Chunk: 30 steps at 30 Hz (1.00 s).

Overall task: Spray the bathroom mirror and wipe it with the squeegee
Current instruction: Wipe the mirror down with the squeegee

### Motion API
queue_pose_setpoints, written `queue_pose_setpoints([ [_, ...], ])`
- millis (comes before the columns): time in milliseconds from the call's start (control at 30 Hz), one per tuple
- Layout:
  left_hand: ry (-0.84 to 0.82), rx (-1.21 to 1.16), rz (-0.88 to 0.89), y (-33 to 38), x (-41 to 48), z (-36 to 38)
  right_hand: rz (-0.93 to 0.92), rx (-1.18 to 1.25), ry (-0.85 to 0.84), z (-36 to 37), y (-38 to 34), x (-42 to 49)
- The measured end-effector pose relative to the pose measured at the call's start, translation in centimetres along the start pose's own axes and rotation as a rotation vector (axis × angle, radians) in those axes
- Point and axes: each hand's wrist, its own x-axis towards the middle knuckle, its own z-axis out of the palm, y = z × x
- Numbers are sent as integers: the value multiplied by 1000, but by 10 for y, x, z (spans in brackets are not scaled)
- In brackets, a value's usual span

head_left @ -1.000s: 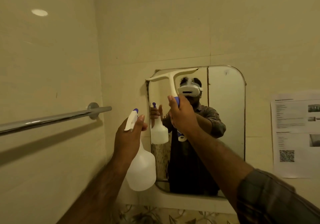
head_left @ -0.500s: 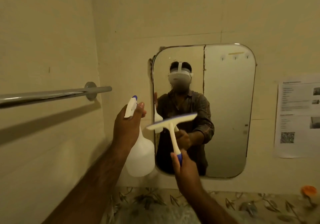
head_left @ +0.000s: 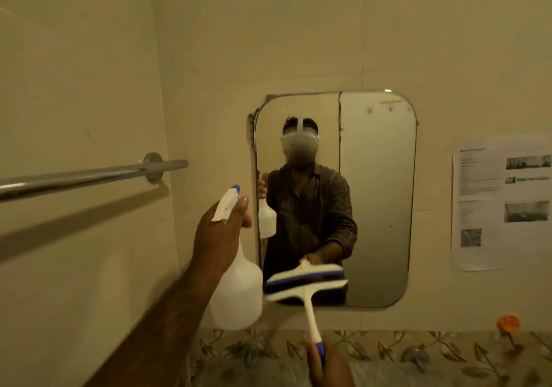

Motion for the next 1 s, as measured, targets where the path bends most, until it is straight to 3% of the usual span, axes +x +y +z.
queue_pose_setpoints([
  [233,-89,-84,34,44,15,11,-507,347,40,-94,-175,29],
  [333,-152,-150,48,61,17,20,-606,436,11,-119,-222,44],
  [433,-94,-141,73,71,22,27,-655,457,19,-134,-254,54],
  [533,-49,-139,65,77,31,33,-694,468,65,-138,-271,62],
  [667,-104,-270,27,85,35,47,-701,451,125,-143,-276,75],
  [833,-114,-229,23,75,34,69,-731,429,94,-154,-268,85],
  [1000,-303,-218,-1,70,28,95,-753,428,96,-166,-255,99],
])
